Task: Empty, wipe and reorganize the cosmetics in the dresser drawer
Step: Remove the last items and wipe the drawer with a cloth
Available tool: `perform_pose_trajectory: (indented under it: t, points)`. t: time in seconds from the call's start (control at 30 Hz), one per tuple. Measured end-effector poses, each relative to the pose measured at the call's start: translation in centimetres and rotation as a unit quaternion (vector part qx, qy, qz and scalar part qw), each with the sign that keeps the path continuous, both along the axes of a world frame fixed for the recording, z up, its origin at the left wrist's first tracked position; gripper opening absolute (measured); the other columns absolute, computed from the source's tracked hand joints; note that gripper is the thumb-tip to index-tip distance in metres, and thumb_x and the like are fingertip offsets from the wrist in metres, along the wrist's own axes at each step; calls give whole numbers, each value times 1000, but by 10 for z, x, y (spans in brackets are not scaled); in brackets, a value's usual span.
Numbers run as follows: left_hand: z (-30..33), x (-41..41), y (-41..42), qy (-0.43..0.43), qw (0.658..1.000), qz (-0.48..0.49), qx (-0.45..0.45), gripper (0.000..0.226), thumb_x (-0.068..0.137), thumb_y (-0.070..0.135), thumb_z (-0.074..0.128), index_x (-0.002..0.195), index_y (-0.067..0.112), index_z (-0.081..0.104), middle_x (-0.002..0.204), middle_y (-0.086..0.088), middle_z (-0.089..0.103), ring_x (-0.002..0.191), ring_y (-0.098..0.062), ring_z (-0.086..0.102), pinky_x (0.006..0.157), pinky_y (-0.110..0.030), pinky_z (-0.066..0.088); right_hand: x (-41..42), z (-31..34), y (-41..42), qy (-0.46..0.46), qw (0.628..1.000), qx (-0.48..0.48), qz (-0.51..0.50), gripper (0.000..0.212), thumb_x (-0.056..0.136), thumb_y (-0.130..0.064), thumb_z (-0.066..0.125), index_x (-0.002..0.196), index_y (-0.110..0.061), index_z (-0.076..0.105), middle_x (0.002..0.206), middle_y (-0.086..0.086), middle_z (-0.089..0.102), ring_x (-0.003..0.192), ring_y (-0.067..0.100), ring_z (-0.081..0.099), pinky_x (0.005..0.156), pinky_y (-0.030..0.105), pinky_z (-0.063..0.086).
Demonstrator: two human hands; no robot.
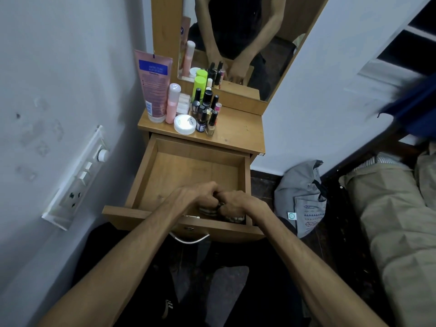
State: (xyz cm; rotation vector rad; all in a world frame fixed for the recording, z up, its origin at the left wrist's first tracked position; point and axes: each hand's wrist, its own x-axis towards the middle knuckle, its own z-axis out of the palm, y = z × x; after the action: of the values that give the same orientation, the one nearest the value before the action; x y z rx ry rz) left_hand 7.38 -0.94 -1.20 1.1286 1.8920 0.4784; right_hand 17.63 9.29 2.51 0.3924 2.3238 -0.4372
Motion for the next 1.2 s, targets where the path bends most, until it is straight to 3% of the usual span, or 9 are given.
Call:
perform_pose_trajectory:
  t: [0.23, 0.4, 0.53, 0.6, 0.73, 0.83, 1.0, 1.1, 1.2]
  points:
    - [-4, -5, -17, -42, 997, 45, -50, 19, 76, 19, 57, 89, 18, 70, 83, -3, 70, 73, -16, 62, 64, -29, 49, -6, -4, 0, 7, 993, -101, -54, 32, 96, -12, 51, 125, -11, 64, 116, 13, 66, 107, 29, 62, 92, 45, 51]
    - [30, -40, -32, -11, 997, 78, 10, 20, 82, 30, 59, 93, 17, 68, 85, 4, 67, 82, -15, 63, 64, -24, 45, -29, 17, 5, 103, 967, -210, -100, 23, 104, -17, 50, 119, -12, 67, 103, 3, 67, 94, 17, 65, 78, 28, 52]
    - [60, -79, -33, 191, 969, 124, 99, 21, 82, 19, 66, 103, 21, 68, 95, 3, 65, 83, -13, 58, 64, -24, 40, -68, 10, 0, 326, 942, -55, -62, 38, 90, -20, 61, 127, -31, 67, 115, 4, 73, 102, 24, 69, 88, 46, 57]
    - [56, -90, -28, 258, 951, 127, 111, 20, 81, 17, 70, 101, 19, 66, 97, 0, 65, 88, -19, 60, 69, -30, 45, -86, 3, -6, 374, 926, 43, -18, 42, 86, -21, 65, 128, -28, 66, 115, 6, 72, 105, 30, 67, 88, 49, 57]
    - [13, -93, -30, 351, 935, 41, 26, 42, 80, 26, 78, 119, 20, 62, 122, -4, 67, 113, -27, 63, 96, -42, 53, -100, -32, -14, 301, 940, 155, 46, 40, 93, -18, 63, 133, -19, 62, 131, 13, 64, 120, 36, 60, 99, 48, 49]
    - [-9, -91, -37, 338, 939, 40, 49, 57, 77, 24, 77, 131, 21, 58, 134, 0, 60, 124, -23, 56, 105, -40, 48, -92, -47, -18, 264, 952, 153, 14, 52, 91, -22, 66, 142, -19, 54, 136, 16, 58, 125, 41, 54, 102, 52, 48]
    - [4, -84, -38, 255, 967, 27, -5, 23, 82, 33, 73, 102, 27, 64, 105, 2, 66, 90, -14, 62, 73, -27, 47, -82, -32, -11, 196, 979, 48, -28, 37, 90, -31, 65, 125, -20, 65, 118, 10, 70, 107, 31, 68, 94, 49, 56]
    - [10, -71, -54, 195, 978, 13, -71, 6, 84, 30, 69, 85, 29, 63, 90, 3, 64, 80, -14, 62, 63, -28, 47, -68, -23, -26, 107, 990, -84, -29, 28, 93, -19, 60, 119, -16, 69, 113, 12, 71, 103, 27, 66, 90, 43, 55]
    - [11, -50, -74, 166, 976, 14, -140, 19, 83, 22, 66, 102, 23, 67, 95, 3, 63, 86, -17, 62, 64, -29, 45, -57, -21, -55, 55, 989, -133, -15, 29, 92, -16, 55, 115, -14, 71, 114, 12, 71, 105, 26, 65, 88, 40, 52]
